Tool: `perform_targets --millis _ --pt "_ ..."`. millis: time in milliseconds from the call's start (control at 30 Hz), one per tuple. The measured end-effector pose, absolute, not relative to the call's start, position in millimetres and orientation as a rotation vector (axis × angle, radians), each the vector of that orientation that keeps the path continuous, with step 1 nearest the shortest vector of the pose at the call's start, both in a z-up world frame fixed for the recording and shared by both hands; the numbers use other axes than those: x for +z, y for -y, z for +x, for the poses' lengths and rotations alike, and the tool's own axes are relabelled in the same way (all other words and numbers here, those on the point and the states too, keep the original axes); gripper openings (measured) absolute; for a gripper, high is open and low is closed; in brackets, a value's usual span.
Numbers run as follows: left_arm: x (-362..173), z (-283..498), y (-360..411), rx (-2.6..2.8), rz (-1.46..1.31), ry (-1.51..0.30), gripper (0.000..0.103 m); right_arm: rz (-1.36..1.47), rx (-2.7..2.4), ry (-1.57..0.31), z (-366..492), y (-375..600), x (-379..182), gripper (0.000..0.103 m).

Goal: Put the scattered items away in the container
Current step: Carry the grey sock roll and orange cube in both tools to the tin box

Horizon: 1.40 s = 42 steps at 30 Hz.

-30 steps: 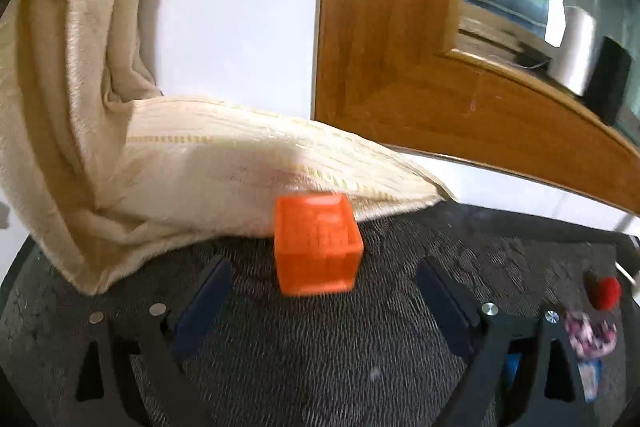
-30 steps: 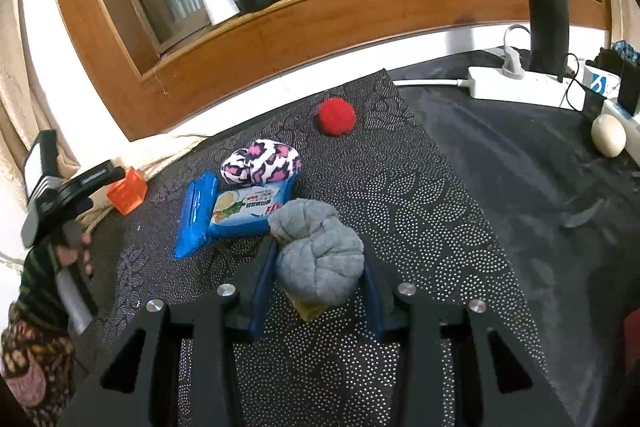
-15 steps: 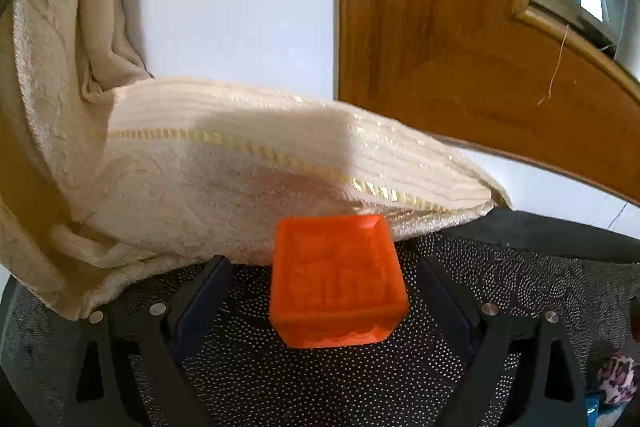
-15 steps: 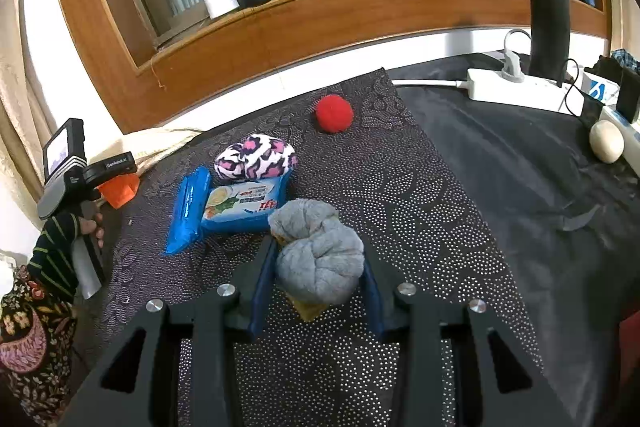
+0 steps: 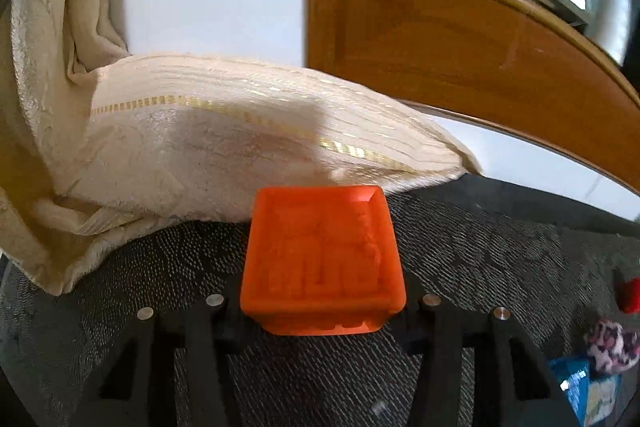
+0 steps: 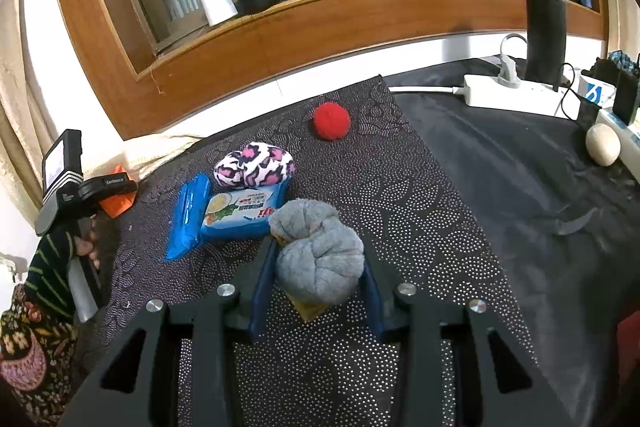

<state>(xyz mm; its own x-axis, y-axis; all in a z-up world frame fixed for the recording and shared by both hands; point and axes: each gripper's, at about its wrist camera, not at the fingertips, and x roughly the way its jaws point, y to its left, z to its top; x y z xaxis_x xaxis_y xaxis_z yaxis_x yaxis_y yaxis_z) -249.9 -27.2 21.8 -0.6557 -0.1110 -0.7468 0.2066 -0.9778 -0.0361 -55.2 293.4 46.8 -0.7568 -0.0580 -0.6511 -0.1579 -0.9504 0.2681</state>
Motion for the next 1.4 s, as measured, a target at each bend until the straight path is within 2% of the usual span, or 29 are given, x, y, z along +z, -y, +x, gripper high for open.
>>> perform_targets --millis 567,833,1400 --pt "66 -133 -64 -3.02 1.22 0.03 0.054 -0.993 2.86 -0.51 -48 -301 59 0.042" --pt "81 -81 -96 -3.129 1.219 0.029 0.054 -0.887 2.834 -0.567 -35 -318 73 0.042" --pt "78 -16 -173 -3.313 1.311 0.112 0.054 -0.685 2.739 -0.575 104 -374 113 0.042"
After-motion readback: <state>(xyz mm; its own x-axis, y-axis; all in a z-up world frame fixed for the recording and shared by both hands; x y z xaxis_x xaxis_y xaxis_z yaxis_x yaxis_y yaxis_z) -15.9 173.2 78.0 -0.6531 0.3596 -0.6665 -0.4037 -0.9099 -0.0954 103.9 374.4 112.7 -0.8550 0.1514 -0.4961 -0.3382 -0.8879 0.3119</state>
